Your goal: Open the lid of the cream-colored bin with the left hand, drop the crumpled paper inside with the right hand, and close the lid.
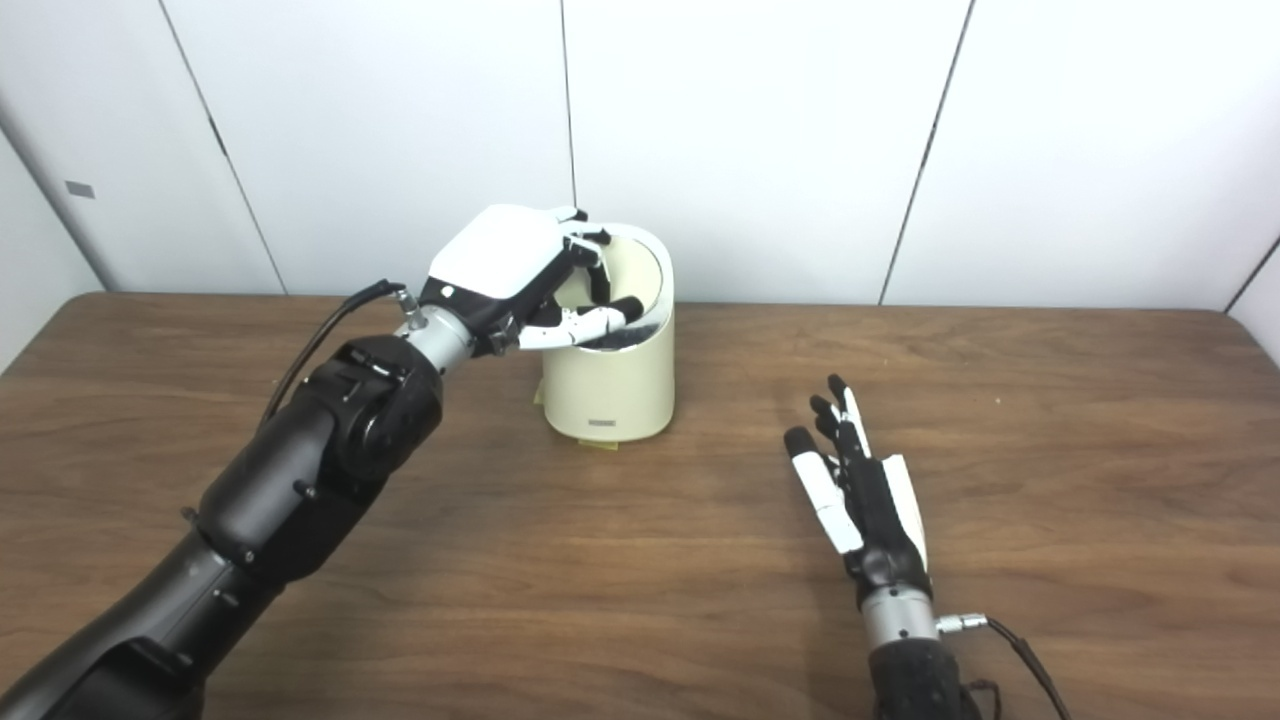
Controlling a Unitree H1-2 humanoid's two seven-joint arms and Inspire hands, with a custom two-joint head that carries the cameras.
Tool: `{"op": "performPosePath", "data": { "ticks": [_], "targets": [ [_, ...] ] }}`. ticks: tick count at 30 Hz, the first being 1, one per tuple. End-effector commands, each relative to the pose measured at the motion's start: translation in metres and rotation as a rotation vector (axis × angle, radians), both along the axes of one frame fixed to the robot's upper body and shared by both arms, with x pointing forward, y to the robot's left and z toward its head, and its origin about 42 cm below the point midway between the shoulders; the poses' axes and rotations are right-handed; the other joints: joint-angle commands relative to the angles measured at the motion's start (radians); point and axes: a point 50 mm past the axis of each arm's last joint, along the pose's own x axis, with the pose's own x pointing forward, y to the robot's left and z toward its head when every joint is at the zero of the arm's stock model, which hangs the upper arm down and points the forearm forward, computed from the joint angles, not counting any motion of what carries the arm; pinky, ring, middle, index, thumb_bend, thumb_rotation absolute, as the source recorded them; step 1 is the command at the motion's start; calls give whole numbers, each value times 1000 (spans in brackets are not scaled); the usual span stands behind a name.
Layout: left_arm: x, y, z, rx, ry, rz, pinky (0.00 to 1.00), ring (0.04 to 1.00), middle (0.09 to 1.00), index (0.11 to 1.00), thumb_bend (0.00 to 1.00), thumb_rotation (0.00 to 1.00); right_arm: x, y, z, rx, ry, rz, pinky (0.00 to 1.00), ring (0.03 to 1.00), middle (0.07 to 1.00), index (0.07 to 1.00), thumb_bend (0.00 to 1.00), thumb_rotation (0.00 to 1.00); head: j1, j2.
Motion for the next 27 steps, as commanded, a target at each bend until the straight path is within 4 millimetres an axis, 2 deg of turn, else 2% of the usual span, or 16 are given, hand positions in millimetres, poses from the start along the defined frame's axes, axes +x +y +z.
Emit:
{"op": "performPosePath", "data": {
  "ticks": [1,6,8,11,12,13,14,17,21,22,23,25,27],
  "targets": [
    [-2,6,-19,97,46,5,935,984,944,699,538,1000,6,0,22,-9,-100,8,807,926,936,1000,652,996,0,0],
    [-11,6,-35,156,69,-14,961,993,959,704,552,1000,7,0,23,3,-112,0,800,923,933,1000,638,1000,5,0],
    [-15,6,-38,145,66,-18,944,975,943,701,559,1000,8,0,24,7,-118,-4,800,922,931,1000,639,1000,5,1],
    [-20,9,-30,46,85,-14,911,957,926,698,560,1000,8,1,25,3,-121,-5,793,920,928,1000,644,1000,5,-1],
    [-23,11,-24,-49,111,-9,898,950,921,691,559,1000,8,1,25,11,-115,-6,791,918,927,1000,643,1000,4,-2],
    [-24,12,-21,-114,129,-7,844,920,901,676,548,973,8,1,26,18,-110,-6,792,918,926,1000,640,1000,3,-3],
    [-25,14,-16,-192,144,-6,790,893,888,666,524,989,8,1,26,24,-105,-8,792,916,925,1000,634,1000,2,-4],
    [-30,19,-1,-430,182,11,728,836,828,635,492,842,8,0,26,34,-101,-9,795,915,924,1000,629,1000,2,-6],
    [-40,30,19,-766,211,18,759,809,757,597,438,651,8,-1,24,28,-98,-10,781,907,922,1000,611,1000,5,-9],
    [-43,34,21,-806,211,17,765,801,743,547,459,379,8,0,24,29,-97,-10,780,906,922,1000,605,1000,5,-9],
    [-45,37,22,-843,206,17,777,801,738,517,472,210,8,0,24,31,-95,-10,781,906,920,1000,601,1000,7,-9],
    [-49,41,21,-888,201,22,777,790,729,503,479,122,9,0,23,31,-93,-10,784,907,920,1000,589,1000,7,-10],
    [-58,47,13,-954,204,56,767,791,745,500,482,100,9,-1,22,27,-92,-9,788,910,921,1000,587,1000,9,-11]
  ]
}}
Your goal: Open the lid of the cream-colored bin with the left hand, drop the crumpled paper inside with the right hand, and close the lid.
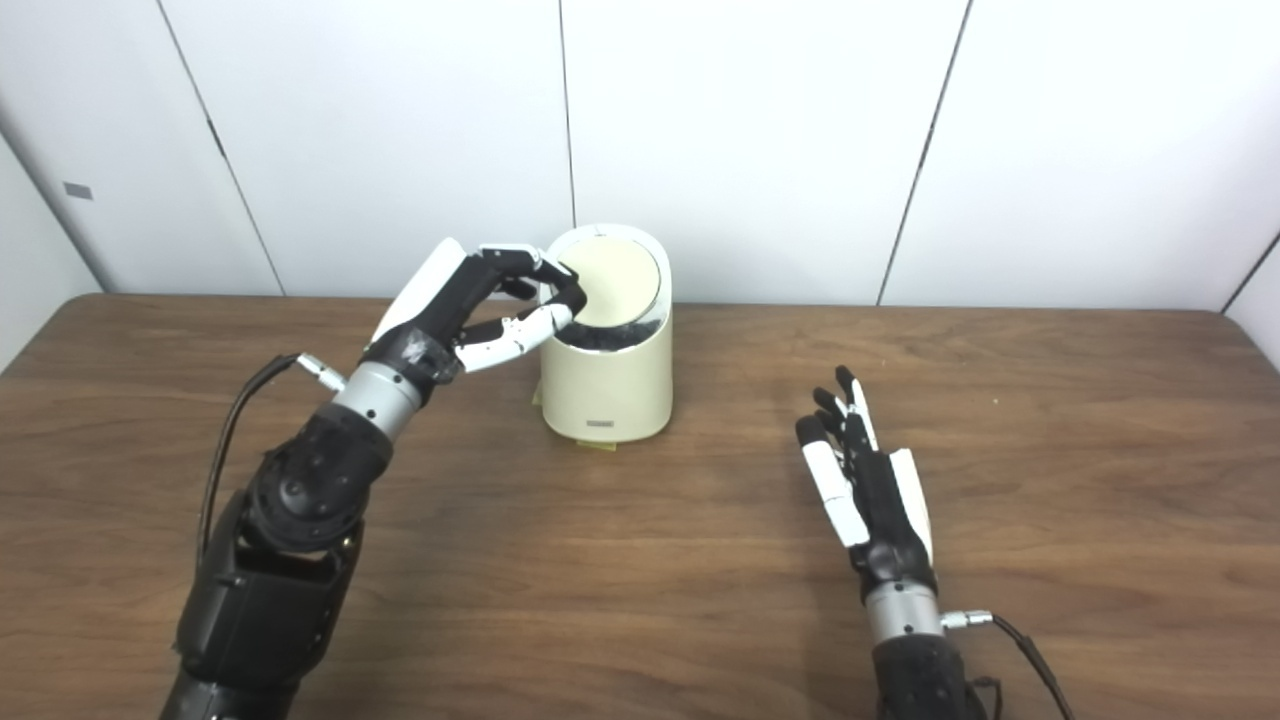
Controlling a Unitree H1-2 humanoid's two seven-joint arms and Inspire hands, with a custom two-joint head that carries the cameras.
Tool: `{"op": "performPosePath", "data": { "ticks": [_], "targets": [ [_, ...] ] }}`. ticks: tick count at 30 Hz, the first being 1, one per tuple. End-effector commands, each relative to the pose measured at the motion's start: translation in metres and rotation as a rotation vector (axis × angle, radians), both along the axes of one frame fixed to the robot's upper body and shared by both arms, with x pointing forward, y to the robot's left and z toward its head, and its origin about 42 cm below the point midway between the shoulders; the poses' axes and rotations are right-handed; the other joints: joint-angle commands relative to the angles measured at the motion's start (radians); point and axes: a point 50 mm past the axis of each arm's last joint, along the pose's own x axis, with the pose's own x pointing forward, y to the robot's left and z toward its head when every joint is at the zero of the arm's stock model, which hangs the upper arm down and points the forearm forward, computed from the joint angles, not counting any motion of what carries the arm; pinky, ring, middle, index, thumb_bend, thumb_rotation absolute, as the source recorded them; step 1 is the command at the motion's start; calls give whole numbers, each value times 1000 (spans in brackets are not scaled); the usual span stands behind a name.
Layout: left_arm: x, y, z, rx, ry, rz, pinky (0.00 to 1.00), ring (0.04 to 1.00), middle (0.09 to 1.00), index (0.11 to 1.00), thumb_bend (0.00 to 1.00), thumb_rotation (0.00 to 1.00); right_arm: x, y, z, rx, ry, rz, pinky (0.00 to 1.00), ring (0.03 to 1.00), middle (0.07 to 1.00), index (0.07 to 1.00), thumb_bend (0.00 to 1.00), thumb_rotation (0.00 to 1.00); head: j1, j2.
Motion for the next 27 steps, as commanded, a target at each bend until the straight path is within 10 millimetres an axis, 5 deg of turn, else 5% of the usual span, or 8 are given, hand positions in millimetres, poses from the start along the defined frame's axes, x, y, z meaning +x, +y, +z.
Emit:
{"op": "performPosePath", "data": {
  "ticks": [1,2,4,7,14,19,27],
  "targets": [
    [-7,5,9,-71,-52,42,749,784,755,500,482,98,8,1,17,2,-75,5,788,910,921,1000,587,1000,0,0],
    [-11,9,3,-97,-38,55,738,780,761,500,482,97,8,1,17,1,-74,5,788,910,921,1000,586,1000,-1,0],
    [-16,14,-5,-124,-16,74,752,784,775,723,428,498,8,1,17,-1,-74,5,783,906,919,1000,589,1000,-1,-1],
    [-28,26,-23,-154,48,90,784,821,802,784,394,648,7,1,16,0,-81,10,776,904,919,999,592,1000,-1,2],
    [-55,45,-53,-200,128,126,850,874,860,842,358,751,5,5,14,24,-75,36,786,915,926,985,608,1000,-6,6],
    [-74,52,-83,-441,205,102,932,926,912,906,352,749,6,6,16,94,-77,42,855,936,945,982,586,1000,-11,8],
    [-98,57,-129,-667,275,155,1000,1000,1000,1000,427,909,4,0,15,269,-69,48,995,999,999,995,650,1000,-20,13]
  ]
}}
